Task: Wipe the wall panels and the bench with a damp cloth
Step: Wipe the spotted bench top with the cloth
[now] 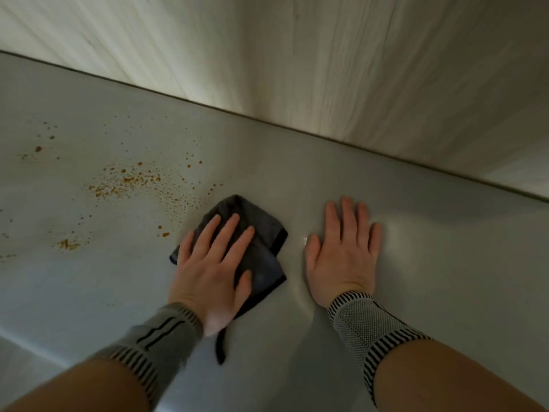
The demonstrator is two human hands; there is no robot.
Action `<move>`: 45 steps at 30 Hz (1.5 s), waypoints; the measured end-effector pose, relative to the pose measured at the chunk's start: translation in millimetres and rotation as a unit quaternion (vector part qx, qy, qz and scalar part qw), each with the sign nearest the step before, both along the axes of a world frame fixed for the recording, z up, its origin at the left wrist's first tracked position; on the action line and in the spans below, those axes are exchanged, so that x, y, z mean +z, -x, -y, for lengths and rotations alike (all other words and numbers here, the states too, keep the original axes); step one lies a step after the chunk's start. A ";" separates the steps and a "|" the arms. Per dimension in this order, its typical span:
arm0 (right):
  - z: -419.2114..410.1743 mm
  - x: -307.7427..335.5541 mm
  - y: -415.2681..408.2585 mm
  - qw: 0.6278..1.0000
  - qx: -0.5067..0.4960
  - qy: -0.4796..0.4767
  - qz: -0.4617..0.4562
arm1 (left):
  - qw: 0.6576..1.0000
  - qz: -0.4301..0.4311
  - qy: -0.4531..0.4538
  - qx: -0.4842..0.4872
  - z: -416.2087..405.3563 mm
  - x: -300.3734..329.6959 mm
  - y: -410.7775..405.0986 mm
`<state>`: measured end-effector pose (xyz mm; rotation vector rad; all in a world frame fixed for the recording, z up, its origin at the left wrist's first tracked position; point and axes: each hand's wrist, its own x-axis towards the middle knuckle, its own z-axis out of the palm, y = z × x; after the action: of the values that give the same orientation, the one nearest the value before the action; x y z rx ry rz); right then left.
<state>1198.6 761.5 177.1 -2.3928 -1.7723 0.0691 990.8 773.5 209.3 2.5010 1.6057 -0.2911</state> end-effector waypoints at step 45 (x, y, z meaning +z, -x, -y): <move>-0.3 -2.2 0.2 1.000 0.002 0.004 0.013 | 0.999 0.002 0.014 0.035 -139.4 7.0 -90.9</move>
<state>1198.5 761.8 174.9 -2.4064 -1.7916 0.0457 1081.7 912.9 216.3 2.4178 1.6722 -0.2970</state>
